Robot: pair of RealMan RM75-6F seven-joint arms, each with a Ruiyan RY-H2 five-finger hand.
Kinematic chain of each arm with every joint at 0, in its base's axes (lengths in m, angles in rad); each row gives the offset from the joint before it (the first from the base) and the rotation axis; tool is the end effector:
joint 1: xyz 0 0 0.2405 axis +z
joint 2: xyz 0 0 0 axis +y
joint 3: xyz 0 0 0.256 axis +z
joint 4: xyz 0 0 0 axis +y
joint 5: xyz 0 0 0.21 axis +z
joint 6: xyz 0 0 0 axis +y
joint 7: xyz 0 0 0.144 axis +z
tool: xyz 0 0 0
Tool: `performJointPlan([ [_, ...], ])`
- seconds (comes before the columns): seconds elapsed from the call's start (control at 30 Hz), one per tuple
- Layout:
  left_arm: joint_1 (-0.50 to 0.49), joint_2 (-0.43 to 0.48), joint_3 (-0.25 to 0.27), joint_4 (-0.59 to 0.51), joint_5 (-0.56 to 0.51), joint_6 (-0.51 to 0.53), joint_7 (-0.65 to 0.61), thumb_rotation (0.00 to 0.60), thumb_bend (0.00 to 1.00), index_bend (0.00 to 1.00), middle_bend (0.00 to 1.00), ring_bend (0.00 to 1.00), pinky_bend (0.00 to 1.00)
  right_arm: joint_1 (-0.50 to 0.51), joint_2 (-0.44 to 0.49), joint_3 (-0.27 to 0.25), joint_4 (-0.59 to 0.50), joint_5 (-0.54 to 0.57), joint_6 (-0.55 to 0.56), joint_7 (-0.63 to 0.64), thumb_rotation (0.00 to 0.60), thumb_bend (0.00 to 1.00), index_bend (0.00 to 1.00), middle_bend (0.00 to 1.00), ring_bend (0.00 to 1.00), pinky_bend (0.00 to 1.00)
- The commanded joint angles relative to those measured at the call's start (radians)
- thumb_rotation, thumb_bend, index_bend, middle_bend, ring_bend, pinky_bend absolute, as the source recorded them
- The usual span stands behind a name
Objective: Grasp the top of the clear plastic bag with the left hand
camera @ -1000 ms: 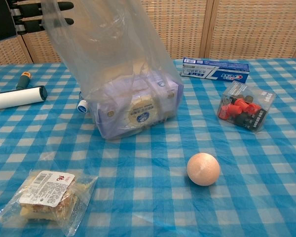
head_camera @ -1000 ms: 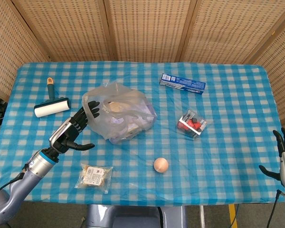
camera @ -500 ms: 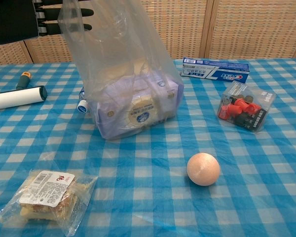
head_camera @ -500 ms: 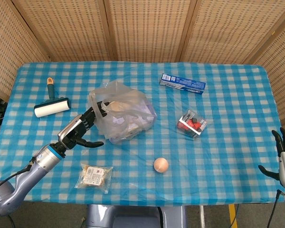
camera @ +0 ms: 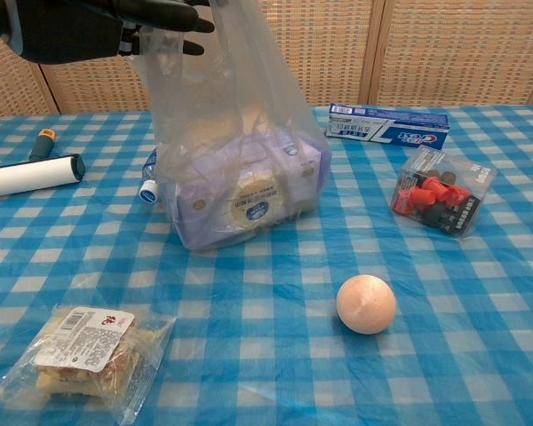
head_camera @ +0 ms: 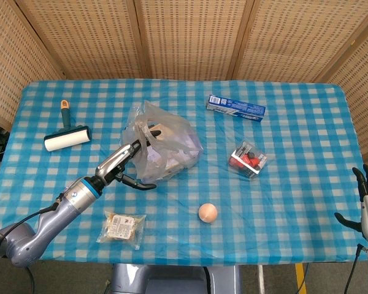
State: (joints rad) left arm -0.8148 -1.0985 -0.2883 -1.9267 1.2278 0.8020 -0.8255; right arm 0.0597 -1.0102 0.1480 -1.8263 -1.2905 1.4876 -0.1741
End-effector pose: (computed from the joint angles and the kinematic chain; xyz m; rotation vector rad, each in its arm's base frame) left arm -0.0616 0.3271 0.0888 -1.6217 -2.0246 -1.5599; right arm -0.2986 -0.1877 0.1961 1.1951 -0.9000 0.7978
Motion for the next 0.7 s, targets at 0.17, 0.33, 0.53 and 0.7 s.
performJointPlan([
  [0.17, -0.03, -0.051, -0.053, 0.002, -0.038, 0.053, 0.103, 0.6, 0.0, 0.03, 0.0, 0.0, 0.0, 0.002, -0.002, -0.001, 0.0, 0.001, -0.002, -0.003, 0.6, 0.0, 0.0, 0.0, 0.0, 0.0],
  [0.33, -0.056, -0.072, -0.103, 0.014, -0.064, 0.065, 0.128, 0.6, 0.0, 0.06, 0.0, 0.0, 0.0, 0.002, 0.0, 0.002, 0.001, 0.008, -0.002, 0.0, 0.6, 0.0, 0.0, 0.0, 0.0, 0.0],
  [0.53, -0.075, -0.091, -0.126, 0.035, -0.113, 0.056, 0.159, 0.6, 0.0, 0.07, 0.0, 0.0, 0.0, 0.003, 0.0, 0.002, 0.002, 0.01, -0.004, 0.001, 0.6, 0.0, 0.0, 0.0, 0.0, 0.0],
  [0.7, -0.086, -0.142, -0.172, 0.079, -0.115, 0.059, 0.076, 0.6, 0.0, 0.12, 0.0, 0.0, 0.0, 0.004, -0.001, 0.001, 0.002, 0.01, -0.006, 0.0, 0.6, 0.0, 0.0, 0.0, 0.0, 0.0],
])
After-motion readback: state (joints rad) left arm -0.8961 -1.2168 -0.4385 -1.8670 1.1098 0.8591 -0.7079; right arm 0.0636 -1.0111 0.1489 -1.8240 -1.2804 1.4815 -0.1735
